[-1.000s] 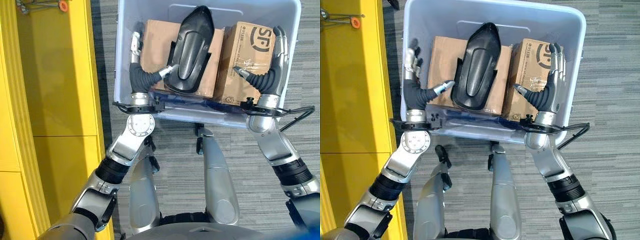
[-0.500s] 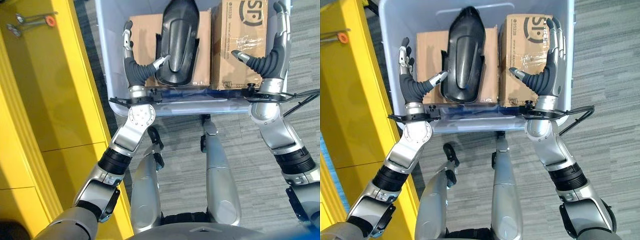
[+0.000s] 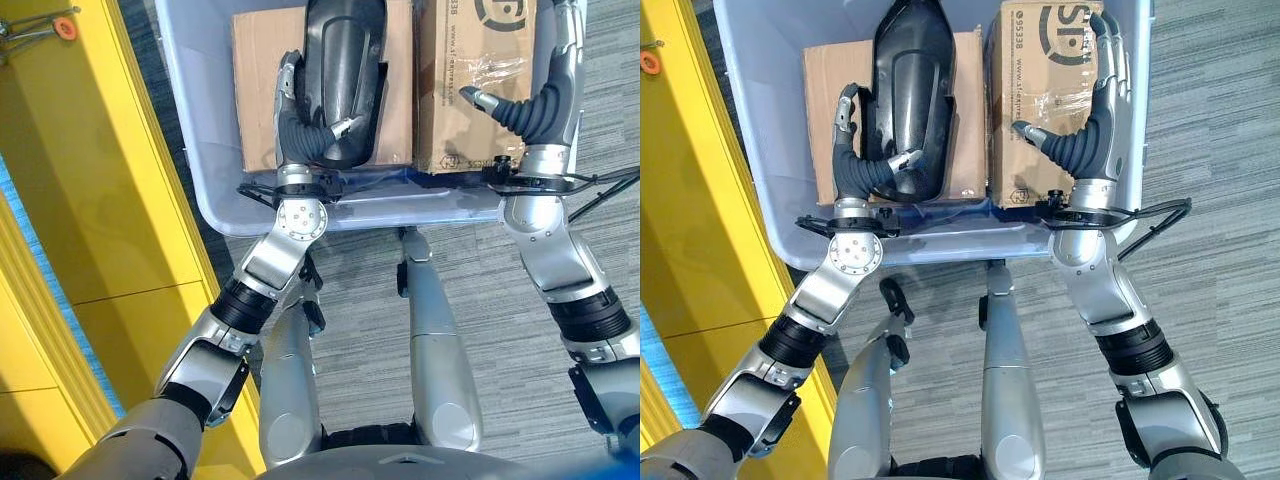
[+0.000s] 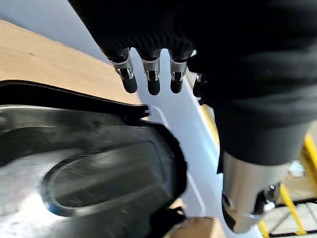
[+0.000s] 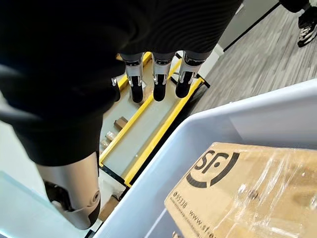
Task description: Move parts from the plastic box to the shelf.
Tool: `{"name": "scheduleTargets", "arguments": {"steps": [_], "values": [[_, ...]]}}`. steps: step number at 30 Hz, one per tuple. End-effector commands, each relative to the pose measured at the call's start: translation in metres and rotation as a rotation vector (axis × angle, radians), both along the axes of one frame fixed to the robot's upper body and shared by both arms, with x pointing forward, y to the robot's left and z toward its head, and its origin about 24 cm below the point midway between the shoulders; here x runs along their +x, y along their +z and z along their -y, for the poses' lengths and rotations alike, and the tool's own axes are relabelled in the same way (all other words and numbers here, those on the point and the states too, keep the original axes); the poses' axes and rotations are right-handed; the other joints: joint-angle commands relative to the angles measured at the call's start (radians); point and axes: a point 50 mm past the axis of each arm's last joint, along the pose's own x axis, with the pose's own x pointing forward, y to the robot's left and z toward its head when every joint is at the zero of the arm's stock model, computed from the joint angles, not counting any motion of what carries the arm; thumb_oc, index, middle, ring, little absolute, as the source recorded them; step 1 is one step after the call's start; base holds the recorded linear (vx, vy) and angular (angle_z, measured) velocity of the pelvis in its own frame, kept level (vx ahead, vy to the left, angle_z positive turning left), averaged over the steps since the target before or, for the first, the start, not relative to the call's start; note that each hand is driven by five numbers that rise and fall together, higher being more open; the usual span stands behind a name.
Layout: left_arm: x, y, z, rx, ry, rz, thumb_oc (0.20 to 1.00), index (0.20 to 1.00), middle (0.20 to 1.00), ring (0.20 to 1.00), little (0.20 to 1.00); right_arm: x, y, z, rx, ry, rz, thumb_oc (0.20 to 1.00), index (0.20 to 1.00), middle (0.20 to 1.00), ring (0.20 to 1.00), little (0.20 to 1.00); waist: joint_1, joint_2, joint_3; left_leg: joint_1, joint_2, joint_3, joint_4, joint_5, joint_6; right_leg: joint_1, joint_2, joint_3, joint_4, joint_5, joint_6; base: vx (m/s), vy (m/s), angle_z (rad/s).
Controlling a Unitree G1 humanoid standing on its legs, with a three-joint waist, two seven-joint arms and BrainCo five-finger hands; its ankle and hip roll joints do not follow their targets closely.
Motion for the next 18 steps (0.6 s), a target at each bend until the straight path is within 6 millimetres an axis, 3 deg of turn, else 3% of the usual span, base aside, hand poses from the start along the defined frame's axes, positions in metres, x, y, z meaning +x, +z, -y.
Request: {"name": "scheduleTargets", "arguments": {"steps": [1,11,18], "values": [[-0.001,-0.005,-0.006,-0.041,0.040,-0.004,1.000,1.000,1.000,1.000,1.000,-0.016,0.026,-0.001,0.021,0.026,0.149,1.000,1.000,1.000,1.000,1.000,-0.018,-0.003,-0.027,-0.123,0.033,-0.074,-0.060,0.158,-0.026,0.028,0.019,-0.046,0.149,-0.167,0.031,0.00,0.000,0.00],[0.003,-0.002,-0.016,-0.159,0.212,0.074,1.000,1.000,1.000,1.000,1.000,-0.012,0.027,-0.001,0.037,0.009,0.145,1.000,1.000,1.000,1.000,1.000,-0.019,-0.016,-0.027,-0.150,0.037,-0.073,-0.055,0.159,-0.029,0.005,0.024,-0.047,0.152,-0.167,0.030,0.00,-0.024,0.01],[0.012,-0.010,-0.008,-0.124,0.189,0.004,1.000,1.000,1.000,1.000,1.000,-0.007,0.027,-0.003,0.069,0.006,0.133,1.000,1.000,1.000,1.000,1.000,-0.019,-0.036,-0.027,-0.172,0.044,-0.078,-0.045,0.161,-0.032,-0.007,0.028,-0.054,0.153,-0.158,0.030,0.00,-0.045,0.03]]}}
